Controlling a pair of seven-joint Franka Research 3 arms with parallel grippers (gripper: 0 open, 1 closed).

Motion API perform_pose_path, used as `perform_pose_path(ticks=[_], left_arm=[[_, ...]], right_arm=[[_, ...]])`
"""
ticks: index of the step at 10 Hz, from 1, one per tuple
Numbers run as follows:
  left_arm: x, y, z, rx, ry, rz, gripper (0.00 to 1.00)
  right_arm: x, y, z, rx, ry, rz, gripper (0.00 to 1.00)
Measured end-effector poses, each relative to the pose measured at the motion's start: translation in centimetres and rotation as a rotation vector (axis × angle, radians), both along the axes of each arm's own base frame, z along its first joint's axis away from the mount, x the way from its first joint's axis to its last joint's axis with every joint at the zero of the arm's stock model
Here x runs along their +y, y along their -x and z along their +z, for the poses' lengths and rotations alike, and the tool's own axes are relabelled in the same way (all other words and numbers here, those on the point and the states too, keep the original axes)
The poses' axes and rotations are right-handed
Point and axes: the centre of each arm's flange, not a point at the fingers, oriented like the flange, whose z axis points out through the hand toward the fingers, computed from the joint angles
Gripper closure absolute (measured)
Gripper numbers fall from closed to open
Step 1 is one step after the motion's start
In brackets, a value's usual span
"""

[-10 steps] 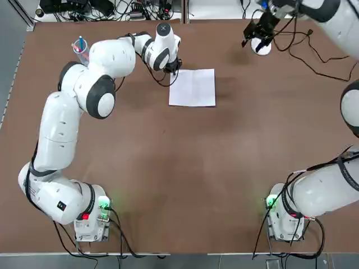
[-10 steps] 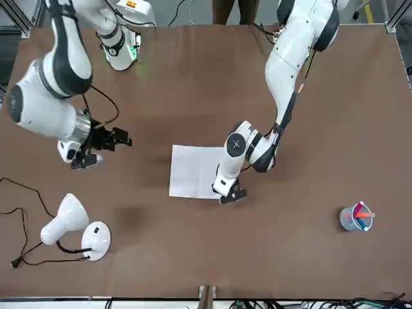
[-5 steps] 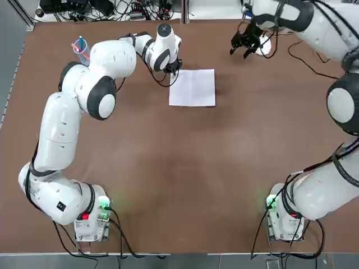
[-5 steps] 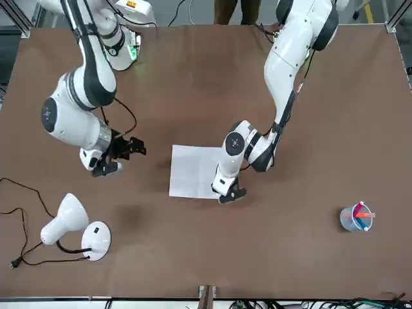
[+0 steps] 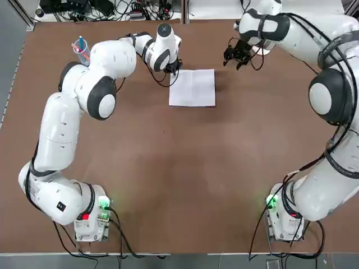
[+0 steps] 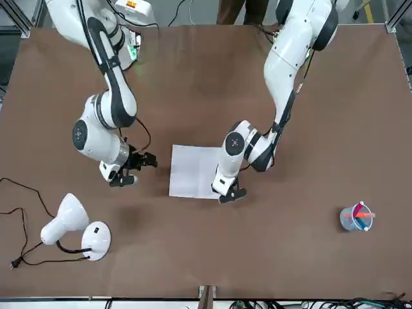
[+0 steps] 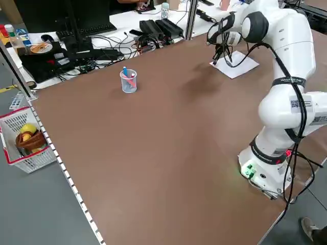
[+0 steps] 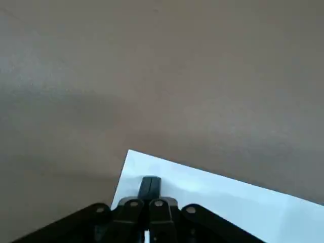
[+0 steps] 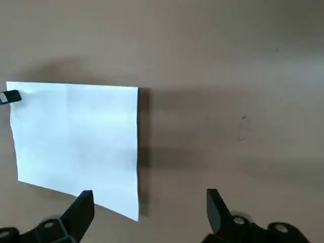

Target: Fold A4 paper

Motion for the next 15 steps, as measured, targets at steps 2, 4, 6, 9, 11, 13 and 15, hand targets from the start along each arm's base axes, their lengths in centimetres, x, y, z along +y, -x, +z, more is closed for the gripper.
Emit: perform_pose_path(ticks=[2, 4, 6, 9, 11, 13, 15], left_arm=[[0.0, 0.0, 0.0, -0.001, -0.001, 0.0, 0.99], [0.0, 0.0, 0.0, -0.002, -0.001, 0.0, 0.99], [0.0, 0.0, 0.0, -0.002, -0.001, 0.0, 0.99], [0.0, 0.0, 0.0, -0.003, 0.0, 0.0, 0.99], [0.0, 0.0, 0.0, -0.003, 0.001, 0.0, 0.99], [0.0, 0.0, 0.0, -0.004, 0.001, 0.0, 0.99], [0.0, 0.0, 0.0, -0.004, 0.001, 0.0, 0.99]], right_arm=[[0.9, 0.9, -2.0, 0.03, -0.033, -0.044, 0.02], [0.9, 1.4, -4.3, 0.049, -0.053, -0.067, 0.02], [0.8, 1.6, -6.5, 0.043, -0.138, -0.078, 0.02], [0.4, 2.3, -9.8, 0.005, -0.214, -0.056, 0.02], [1.5, 3.0, -11.4, 0.001, -0.225, -0.043, 0.08], [1.8, 3.2, -11.6, 0.003, -0.225, -0.041, 0.32], [1.5, 3.1, -11.6, 0.004, -0.228, -0.049, 0.61]])
